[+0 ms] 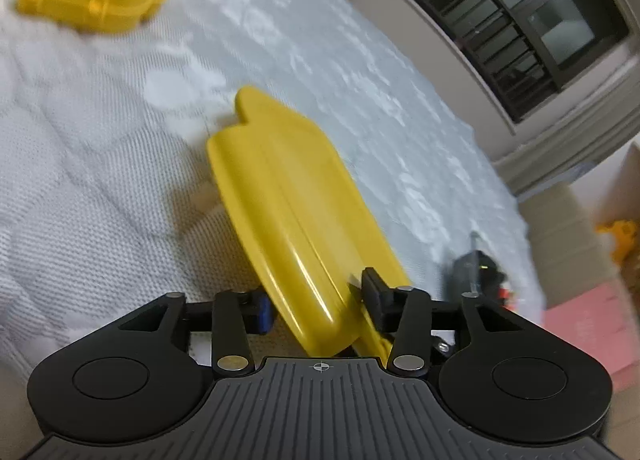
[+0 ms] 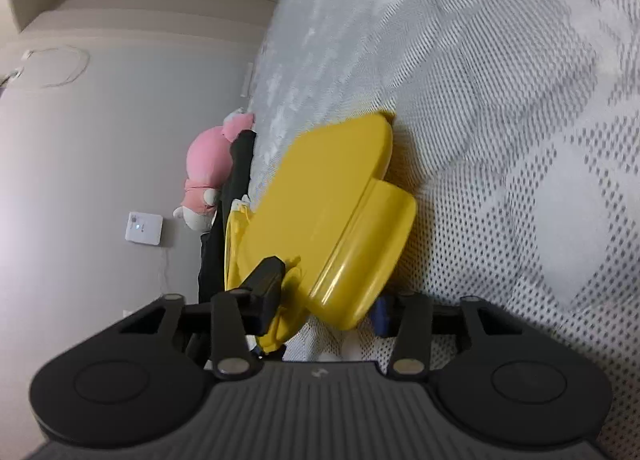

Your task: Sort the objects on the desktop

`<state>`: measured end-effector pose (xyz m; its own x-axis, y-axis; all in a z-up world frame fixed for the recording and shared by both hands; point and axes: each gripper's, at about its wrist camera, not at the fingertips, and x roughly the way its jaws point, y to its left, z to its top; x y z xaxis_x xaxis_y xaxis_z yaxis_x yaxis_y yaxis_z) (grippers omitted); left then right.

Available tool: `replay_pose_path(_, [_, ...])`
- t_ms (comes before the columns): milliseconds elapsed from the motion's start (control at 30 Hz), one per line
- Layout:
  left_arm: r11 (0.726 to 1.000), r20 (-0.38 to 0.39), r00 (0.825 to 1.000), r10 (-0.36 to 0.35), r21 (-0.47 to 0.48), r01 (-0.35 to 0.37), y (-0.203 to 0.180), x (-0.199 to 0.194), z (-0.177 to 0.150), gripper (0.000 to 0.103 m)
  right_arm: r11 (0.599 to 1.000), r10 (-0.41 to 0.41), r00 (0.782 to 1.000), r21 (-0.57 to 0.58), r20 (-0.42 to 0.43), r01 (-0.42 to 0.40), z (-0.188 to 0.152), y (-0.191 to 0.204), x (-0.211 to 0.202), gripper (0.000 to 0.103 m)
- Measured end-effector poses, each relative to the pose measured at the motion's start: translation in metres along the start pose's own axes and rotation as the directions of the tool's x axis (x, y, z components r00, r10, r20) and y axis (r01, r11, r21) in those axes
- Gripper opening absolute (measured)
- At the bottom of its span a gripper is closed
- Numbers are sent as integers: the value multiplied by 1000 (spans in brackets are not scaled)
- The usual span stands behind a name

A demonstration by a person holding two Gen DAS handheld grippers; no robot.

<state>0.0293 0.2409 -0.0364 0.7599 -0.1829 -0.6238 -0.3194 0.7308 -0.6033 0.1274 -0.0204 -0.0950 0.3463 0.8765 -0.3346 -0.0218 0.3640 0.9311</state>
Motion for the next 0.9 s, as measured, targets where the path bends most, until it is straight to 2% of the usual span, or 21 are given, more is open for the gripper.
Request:
replay_pose_path(100, [999, -10, 1000, -5, 36, 5, -17, 3, -8, 54, 1000, 13, 999, -9, 30, -12, 5, -5, -18, 36])
replay_pose_path(300, [991, -91, 995, -47, 124, 58, -59, 12, -28, 56, 1000, 7, 997, 2, 81, -7, 15, -23, -73, 36])
replay_pose_path(400, [980, -186, 978, -93, 154, 122, -76, 17, -40, 60, 1000, -1, 994, 16, 110, -1, 16, -33, -104, 36])
replay_pose_path(567, [959, -331, 935, -124, 202, 199, -98, 25, -65, 66, 999, -48, 984, 28, 173, 44, 14, -55, -154, 35])
replay_pose_path(733, [954, -408, 908, -97, 222, 202, -102, 32, -80, 77, 997, -77, 971, 15, 225, 75, 13, -70, -191, 32])
replay_pose_path(833, [958, -428, 901, -74, 222, 184, -102, 37, -84, 79, 992, -124, 953, 6, 275, 128, 15, -71, -199, 33])
replay_pose_path(900, [957, -429, 900, -71, 224, 183, -101, 34, -83, 79, 990, -132, 950, -4, 283, 139, 18, -74, -205, 33])
